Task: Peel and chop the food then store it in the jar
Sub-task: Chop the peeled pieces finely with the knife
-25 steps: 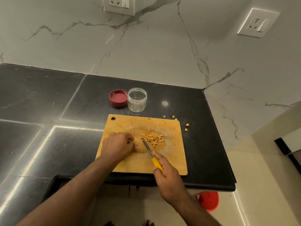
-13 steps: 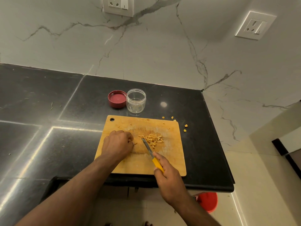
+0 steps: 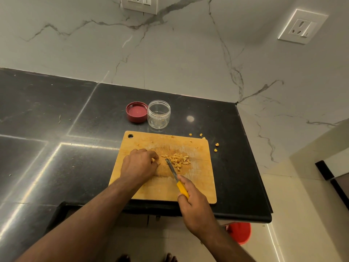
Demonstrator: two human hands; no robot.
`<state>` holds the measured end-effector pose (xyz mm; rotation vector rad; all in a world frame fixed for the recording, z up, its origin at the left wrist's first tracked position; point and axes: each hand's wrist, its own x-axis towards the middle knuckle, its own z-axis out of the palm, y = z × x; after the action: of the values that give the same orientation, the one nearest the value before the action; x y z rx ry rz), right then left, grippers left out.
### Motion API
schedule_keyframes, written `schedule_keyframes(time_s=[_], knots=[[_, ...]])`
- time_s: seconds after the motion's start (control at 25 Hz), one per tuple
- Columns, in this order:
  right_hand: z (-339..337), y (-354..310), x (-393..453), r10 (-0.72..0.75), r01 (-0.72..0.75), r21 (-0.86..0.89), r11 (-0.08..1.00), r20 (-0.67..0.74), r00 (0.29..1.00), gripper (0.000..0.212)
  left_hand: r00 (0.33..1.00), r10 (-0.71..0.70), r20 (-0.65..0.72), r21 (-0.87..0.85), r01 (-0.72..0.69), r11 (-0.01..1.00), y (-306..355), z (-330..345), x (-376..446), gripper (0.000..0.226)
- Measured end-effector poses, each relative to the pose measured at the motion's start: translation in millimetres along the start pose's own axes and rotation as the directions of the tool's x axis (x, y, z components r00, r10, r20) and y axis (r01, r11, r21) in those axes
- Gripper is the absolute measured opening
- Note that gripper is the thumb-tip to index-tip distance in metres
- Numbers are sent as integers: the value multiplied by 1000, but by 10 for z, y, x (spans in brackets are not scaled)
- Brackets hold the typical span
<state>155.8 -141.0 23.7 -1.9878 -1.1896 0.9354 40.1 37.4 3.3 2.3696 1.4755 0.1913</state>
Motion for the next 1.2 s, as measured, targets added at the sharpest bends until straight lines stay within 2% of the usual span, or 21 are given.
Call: schedule_keyframes(time_s=[0.68,1.2], knots=[[56,-19,21,-112,110,-170,979,-5,994,51,999,-22,-27,-63,20,998,-26,14,-12,28],[193,-171,159,-145,161,-343,925,73,987,52,999,-39,-5,-93,38,995,-19,6,-23,21]])
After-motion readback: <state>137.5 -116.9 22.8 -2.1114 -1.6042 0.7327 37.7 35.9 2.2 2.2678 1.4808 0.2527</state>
